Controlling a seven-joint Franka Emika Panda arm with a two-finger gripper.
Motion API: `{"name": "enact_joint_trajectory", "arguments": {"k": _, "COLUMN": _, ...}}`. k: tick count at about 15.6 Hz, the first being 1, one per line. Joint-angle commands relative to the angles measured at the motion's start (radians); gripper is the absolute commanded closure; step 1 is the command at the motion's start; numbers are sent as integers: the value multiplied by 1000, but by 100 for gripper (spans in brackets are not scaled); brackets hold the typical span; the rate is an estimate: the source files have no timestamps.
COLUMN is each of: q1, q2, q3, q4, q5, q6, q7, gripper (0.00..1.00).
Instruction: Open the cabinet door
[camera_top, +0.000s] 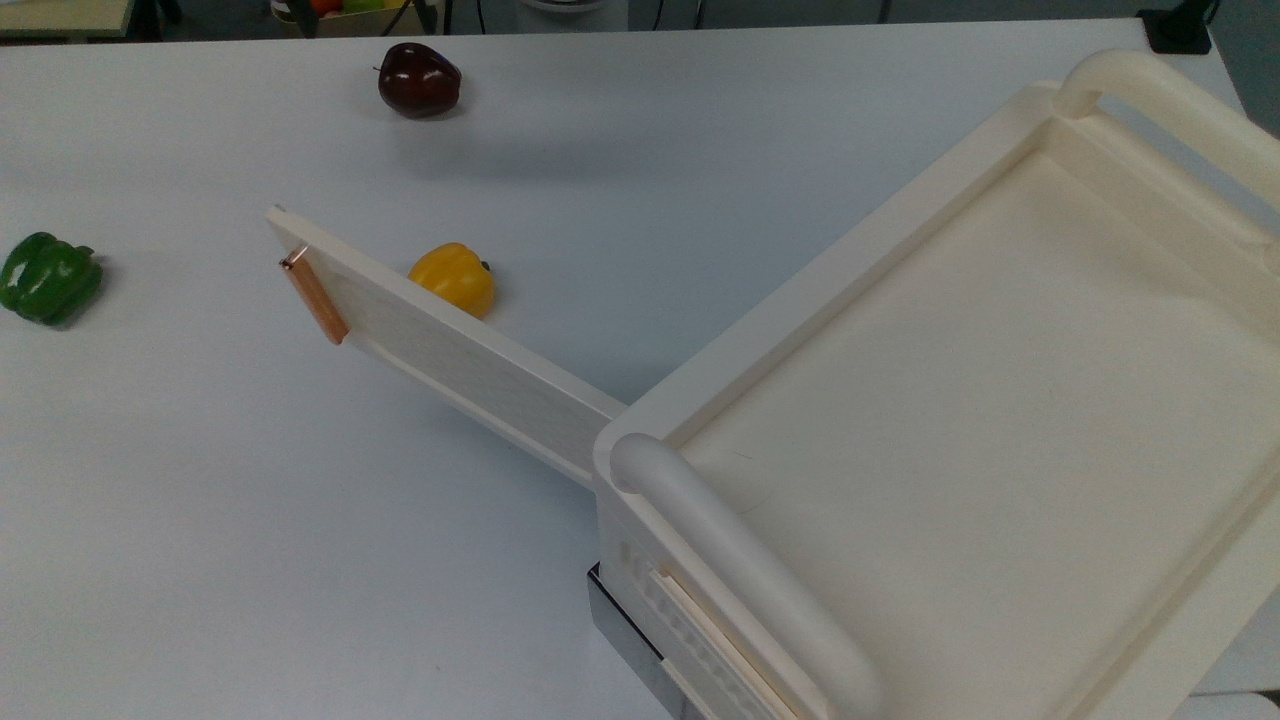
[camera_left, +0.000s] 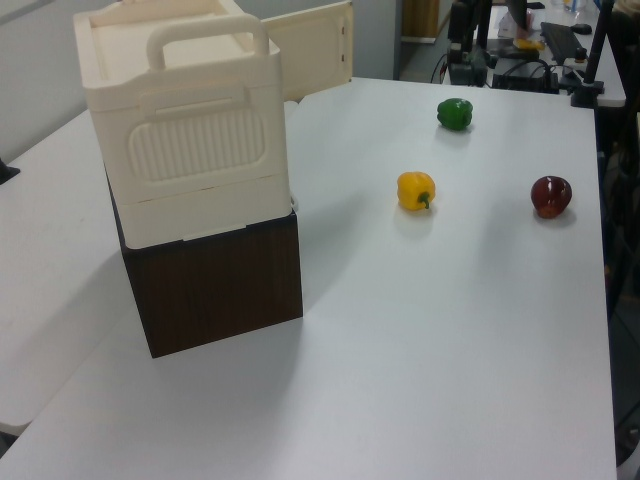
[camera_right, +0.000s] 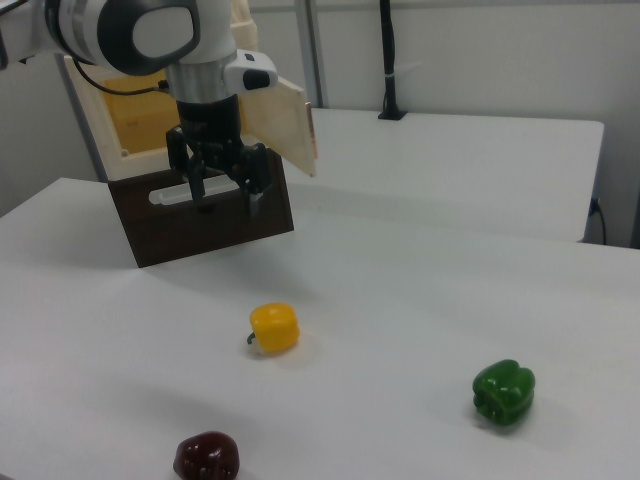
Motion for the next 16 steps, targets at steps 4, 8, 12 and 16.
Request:
{"name": "enact_joint_trajectory", "arguments": {"k": 4, "q1": -1, "q2": -4, "q3": 24, "q4": -12, "q5": -48, "q6": -20, "q7": 67, "gripper": 0}}
{"name": "enact_joint_trajectory", "arguments": {"k": 8, "q1": 2, "q2": 3, "q3": 23, "q4": -9, "q5": -54, "q6": -21, "q7": 67, "gripper": 0}}
{"name": "enact_joint_trajectory", "arguments": {"k": 12, "q1": -3, "q2": -8, "q3": 22, "q4": -9, "q5": -56, "q6": -33, "q7": 67, "gripper": 0}}
{"name": "enact_joint_trajectory", "arguments": {"k": 16, "q1": -6, "q2": -17, "q3": 13, "q4": -6, "q5": -59, "q6": -57, "q7": 67, "gripper": 0}}
